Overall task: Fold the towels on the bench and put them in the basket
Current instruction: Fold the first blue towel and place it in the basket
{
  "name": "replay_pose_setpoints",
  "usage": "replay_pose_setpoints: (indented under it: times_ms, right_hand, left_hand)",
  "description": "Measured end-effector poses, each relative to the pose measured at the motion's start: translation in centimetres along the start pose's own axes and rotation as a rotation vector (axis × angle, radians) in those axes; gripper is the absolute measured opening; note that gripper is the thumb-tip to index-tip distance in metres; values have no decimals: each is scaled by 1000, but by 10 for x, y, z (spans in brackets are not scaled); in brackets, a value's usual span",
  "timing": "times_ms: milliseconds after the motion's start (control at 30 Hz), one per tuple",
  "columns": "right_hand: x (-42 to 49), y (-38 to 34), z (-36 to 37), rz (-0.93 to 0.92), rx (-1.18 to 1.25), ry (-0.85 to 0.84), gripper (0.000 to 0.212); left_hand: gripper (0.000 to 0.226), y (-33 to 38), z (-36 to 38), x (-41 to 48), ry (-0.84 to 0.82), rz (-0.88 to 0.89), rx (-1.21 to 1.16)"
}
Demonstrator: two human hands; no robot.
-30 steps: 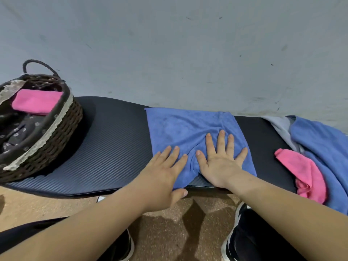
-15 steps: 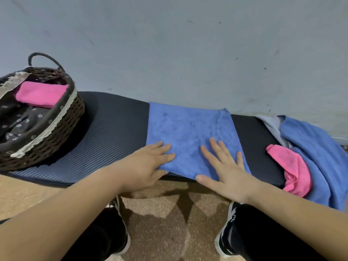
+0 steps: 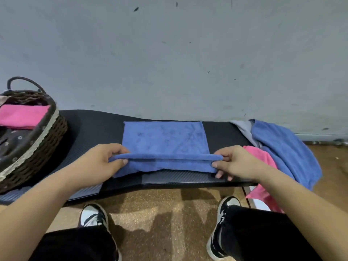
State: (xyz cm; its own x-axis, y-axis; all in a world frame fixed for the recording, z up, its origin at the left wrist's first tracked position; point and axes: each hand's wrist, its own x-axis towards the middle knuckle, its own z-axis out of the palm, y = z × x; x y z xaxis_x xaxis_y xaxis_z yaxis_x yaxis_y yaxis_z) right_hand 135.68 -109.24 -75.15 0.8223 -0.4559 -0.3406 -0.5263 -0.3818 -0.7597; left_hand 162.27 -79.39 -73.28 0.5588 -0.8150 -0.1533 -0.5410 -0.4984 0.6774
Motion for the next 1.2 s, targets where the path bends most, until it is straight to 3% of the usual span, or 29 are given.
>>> replay_pose_setpoints:
  times_ms: [100, 200, 300, 367, 500, 633, 733, 900, 1100, 1200]
  right_hand:
    - [-1, -4, -16, 71, 55, -164, 9]
    - [1, 3, -25, 152, 175, -352, 18]
    - [8, 9, -27, 181, 222, -376, 27]
    - [16, 5, -28, 139, 261, -323, 27]
    - [39, -10, -26, 113, 347, -27, 25]
    - [65, -9, -17, 199, 35, 92, 21]
    - [81, -3, -12, 258, -179, 77, 23]
    - [92, 3, -13, 252, -205, 122, 37]
    - [91, 10, -15, 261, -284, 244, 40]
    - [90, 9, -14, 139, -431, 373, 39]
  left_hand:
    - [12, -4, -6, 3, -156, -31, -60]
    - [14, -4, -10, 1, -388, -114, -293]
    - [16, 3, -9, 5, -347, -146, -337]
    - [20, 5, -7, 14, -202, -162, -317]
    - [22, 4, -6, 41, 48, -194, -348]
    - [13, 0, 4, 72, 156, -195, -137]
    - [10, -11, 15, 89, 129, -208, 188]
    - [13, -18, 23, 100, 91, -157, 337]
    - [40, -15, 18, 96, -40, -225, 317]
    - [37, -10, 20, 92, -45, -249, 189]
